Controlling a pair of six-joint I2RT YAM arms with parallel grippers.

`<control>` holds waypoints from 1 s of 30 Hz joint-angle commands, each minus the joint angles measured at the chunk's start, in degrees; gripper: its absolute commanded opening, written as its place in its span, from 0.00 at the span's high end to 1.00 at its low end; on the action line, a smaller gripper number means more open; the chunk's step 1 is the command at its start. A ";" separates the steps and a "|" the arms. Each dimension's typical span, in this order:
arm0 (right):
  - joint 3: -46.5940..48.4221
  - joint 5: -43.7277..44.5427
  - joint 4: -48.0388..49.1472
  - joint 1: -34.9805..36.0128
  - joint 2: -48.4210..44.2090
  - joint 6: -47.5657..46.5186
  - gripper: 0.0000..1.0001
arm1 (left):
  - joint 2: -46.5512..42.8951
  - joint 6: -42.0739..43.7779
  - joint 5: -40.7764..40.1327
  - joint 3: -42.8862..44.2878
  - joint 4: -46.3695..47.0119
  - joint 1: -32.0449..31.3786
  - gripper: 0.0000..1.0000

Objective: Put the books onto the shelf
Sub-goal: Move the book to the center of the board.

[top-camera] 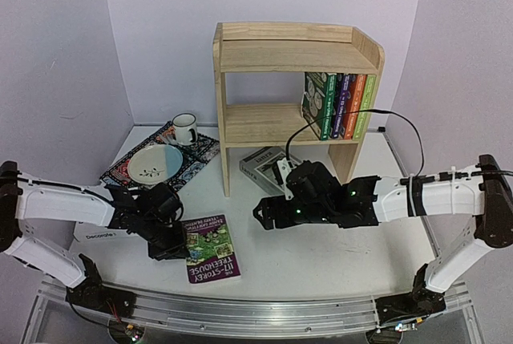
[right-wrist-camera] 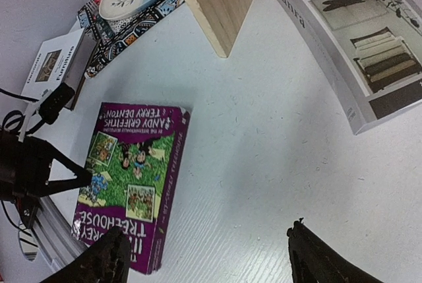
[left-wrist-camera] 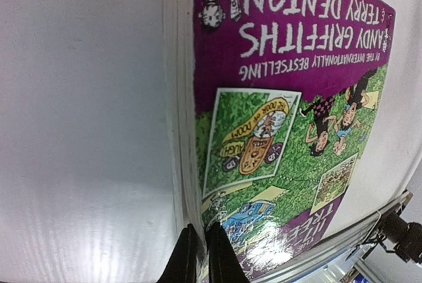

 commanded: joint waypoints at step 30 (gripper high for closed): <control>-7.02 8.88 3.12 -1.67 2.87 0.79 0.02 | 11.99 5.17 8.66 4.18 27.71 -5.92 0.91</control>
